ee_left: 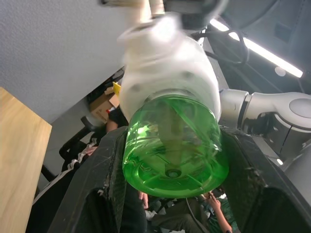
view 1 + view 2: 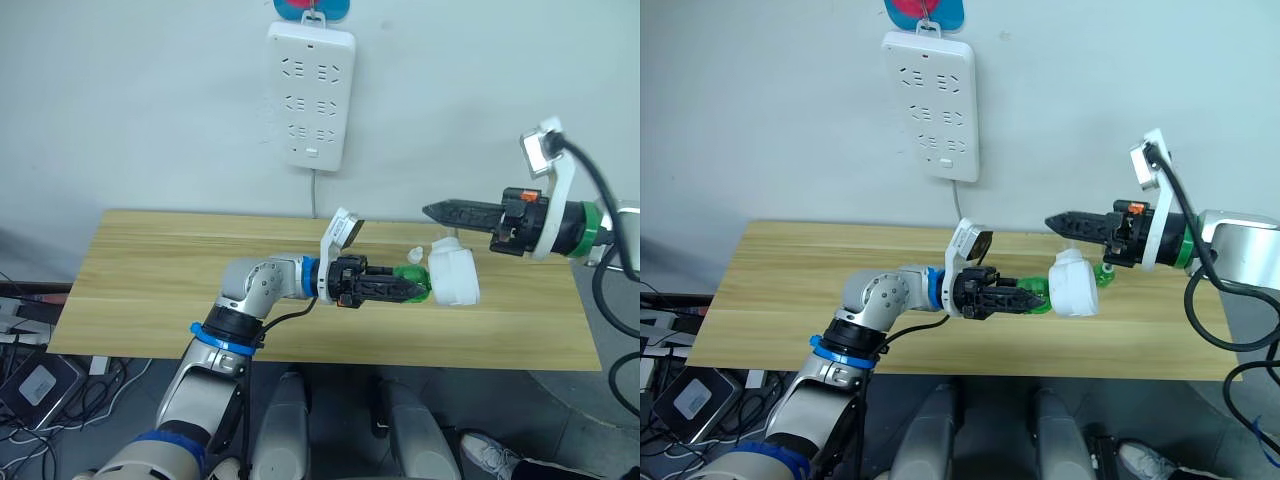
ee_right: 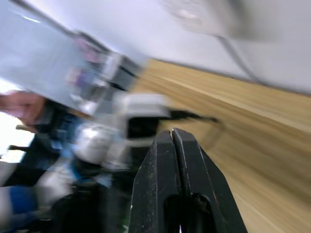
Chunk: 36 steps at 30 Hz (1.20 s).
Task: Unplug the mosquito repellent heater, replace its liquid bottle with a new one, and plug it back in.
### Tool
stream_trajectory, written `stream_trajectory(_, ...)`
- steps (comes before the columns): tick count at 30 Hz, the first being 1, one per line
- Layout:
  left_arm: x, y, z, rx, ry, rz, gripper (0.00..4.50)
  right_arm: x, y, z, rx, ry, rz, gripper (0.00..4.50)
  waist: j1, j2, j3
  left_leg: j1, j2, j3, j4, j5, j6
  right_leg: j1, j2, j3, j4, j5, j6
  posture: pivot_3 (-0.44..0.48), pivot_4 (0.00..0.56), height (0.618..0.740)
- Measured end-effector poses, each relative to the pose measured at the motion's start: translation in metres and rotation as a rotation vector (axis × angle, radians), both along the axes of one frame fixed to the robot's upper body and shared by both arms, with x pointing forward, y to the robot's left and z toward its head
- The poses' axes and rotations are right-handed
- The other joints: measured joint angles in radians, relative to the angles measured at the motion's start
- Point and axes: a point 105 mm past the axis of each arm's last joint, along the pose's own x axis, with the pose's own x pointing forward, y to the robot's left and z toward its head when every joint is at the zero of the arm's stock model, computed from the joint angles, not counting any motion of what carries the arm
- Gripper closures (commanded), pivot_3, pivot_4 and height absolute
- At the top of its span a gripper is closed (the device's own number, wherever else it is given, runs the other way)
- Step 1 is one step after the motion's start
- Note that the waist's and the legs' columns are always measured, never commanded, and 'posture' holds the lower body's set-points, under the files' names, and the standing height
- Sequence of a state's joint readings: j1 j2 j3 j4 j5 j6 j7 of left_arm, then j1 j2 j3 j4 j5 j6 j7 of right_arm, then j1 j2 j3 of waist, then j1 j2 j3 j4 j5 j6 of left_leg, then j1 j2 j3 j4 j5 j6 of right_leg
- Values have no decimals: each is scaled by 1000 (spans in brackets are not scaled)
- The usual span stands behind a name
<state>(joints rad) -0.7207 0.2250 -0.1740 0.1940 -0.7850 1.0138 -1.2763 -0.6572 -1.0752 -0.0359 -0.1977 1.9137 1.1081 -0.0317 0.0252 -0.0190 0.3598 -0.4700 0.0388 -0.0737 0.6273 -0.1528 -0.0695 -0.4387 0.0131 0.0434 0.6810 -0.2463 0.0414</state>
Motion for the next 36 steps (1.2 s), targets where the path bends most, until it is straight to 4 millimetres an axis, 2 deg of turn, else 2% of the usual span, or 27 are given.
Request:
stream_trajectory(2,0,1,0,6,0,-1,2173,6,-10,-7,-39,7,-59,4468,0,0,0,0,0,0,0,0,0,0,0,0,0,0,0,127,317,740)
stream_trajectory(5,-2,3,0,12,1,-5,2173,11,-21,-10,-2,33,-109,4468,-2,0,0,0,0,0,1,0,0,0,0,0,1,0,0,126,318,740)
stream_trajectory(8,-4,4,0,12,4,-16,2173,5,-26,-14,-13,31,-99,4468,-2,0,0,1,1,0,0,0,0,0,1,0,1,0,0,126,318,740)
stream_trajectory(12,-6,4,2,0,26,-32,2173,-7,-31,-55,-86,125,-92,4468,-1,0,0,0,1,-1,0,0,0,0,1,-1,1,0,0,133,320,740)
stream_trajectory(15,-5,4,3,-2,27,-24,2173,-21,-25,-69,-83,174,-41,4468,-2,0,0,1,1,0,1,0,0,0,1,0,1,0,0,132,325,740)
stream_trajectory(17,-4,5,3,-5,29,-18,2173,-37,-14,-65,-44,187,40,4468,-3,0,0,1,1,0,1,0,0,0,1,1,1,0,0,129,325,740)
stream_trajectory(20,-5,4,9,-37,21,-26,2173,-53,-12,-62,-35,212,112,4468,-2,0,0,1,1,0,1,0,1,1,1,0,1,0,0,124,325,740)
stream_trajectory(23,1,4,5,-9,24,11,2173,-76,0,-55,0,220,259,4468,-2,0,0,1,1,0,1,0,1,1,1,0,1,0,0,120,324,740)
stream_trajectory(29,4,4,0,7,42,25,2173,-92,-6,-53,-9,265,323,4468,-2,0,0,1,1,0,1,0,1,1,1,0,0,0,0,114,321,740)
stream_trajectory(31,4,4,0,8,41,22,2173,-88,-10,-52,-52,235,291,4468,-2,0,0,1,1,0,1,0,1,1,1,0,0,0,0,112,318,740)
stream_trajectory(36,-2,12,2,19,56,-28,2173,-44,-44,-55,-188,107,76,4468,-5,0,0,1,1,1,1,0,1,0,1,0,1,0,0,112,315,740)
